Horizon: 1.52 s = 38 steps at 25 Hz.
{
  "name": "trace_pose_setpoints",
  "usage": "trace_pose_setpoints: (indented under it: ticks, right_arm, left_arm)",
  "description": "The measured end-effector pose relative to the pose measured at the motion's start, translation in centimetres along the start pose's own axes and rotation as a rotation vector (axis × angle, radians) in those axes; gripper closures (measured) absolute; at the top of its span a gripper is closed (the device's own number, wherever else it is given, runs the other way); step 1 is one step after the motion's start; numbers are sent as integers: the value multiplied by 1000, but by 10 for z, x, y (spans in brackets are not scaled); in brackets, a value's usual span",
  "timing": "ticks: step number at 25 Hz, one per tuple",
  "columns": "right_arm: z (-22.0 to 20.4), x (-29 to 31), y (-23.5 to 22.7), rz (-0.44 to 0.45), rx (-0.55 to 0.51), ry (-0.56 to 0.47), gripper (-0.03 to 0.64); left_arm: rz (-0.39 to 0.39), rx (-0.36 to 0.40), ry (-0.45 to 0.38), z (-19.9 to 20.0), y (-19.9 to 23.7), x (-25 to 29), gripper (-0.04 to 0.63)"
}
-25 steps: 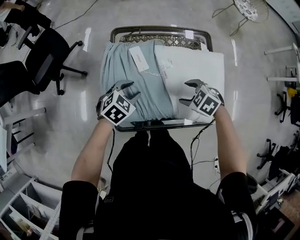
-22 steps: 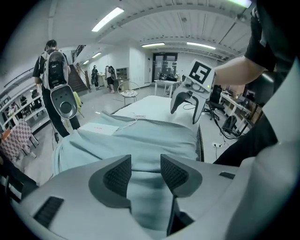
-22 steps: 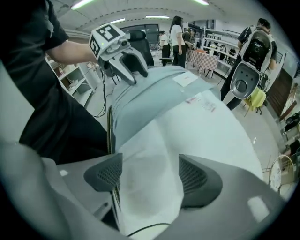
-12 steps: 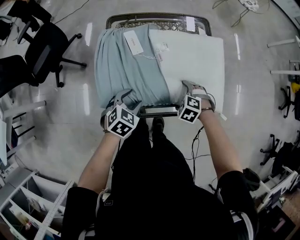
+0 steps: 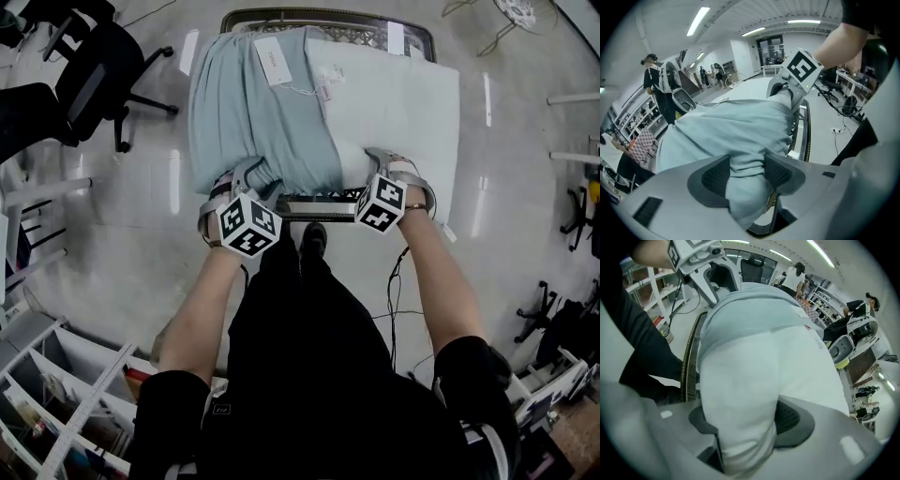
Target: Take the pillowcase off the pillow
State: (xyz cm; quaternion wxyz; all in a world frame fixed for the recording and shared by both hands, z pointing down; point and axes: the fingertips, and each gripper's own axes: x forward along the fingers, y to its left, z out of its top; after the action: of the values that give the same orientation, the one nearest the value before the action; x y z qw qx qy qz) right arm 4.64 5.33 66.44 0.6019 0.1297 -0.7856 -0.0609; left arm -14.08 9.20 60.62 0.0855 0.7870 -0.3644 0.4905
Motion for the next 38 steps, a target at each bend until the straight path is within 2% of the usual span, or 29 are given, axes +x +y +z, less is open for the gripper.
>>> trace_pose_setpoints:
  ticks: [3, 7, 11, 15, 18, 21, 24, 25, 27, 29, 33, 35, 38]
  right_arm:
    - [2, -15, -5, 68, -4, 2, 359]
    - [4, -40, -18, 145, -3, 4, 377]
    - [6, -58, -36, 203, 13, -1, 381]
    - [-3, -67, -50, 243, 29, -11, 380]
    - [-16, -67, -56, 249, 29, 0, 379]
    - [-29, -62, -59, 241, 35, 31, 374]
    - [-29, -53, -55, 238, 42, 55, 368]
    - [-28, -52, -53, 236, 43, 62, 368]
    - [-28, -51, -51, 231, 51, 66, 367]
    - [-26, -50, -49, 223, 62, 60, 366]
    - [-25, -47, -42, 211, 80, 49, 365]
    - [-26, -47, -42, 201, 83, 45, 364]
    - [-27, -45, -43, 196, 85, 41, 362]
  left_arm:
    - [-36, 14, 9, -1, 5, -8, 415]
    - [-66, 37, 18, 0, 15, -26, 496]
    - [-76, 71, 27, -10, 31, -42, 522]
    - [-94, 54, 28, -21, 41, -55, 539]
    - [-135, 34, -13, -26, 38, -61, 575]
    - [-147, 14, -37, -18, 28, -57, 552]
    - [-109, 44, -6, -29, 12, -52, 405]
    - [-99, 24, -2, -36, 6, -50, 341]
    - [-54, -19, 0, -49, 0, -45, 270]
    - [22, -25, 8, -59, 2, -38, 259]
    - [162, 19, 91, -72, 16, -24, 259]
    - [191, -37, 89, -75, 20, -26, 259]
    - [202, -194, 75, -91, 22, -34, 238]
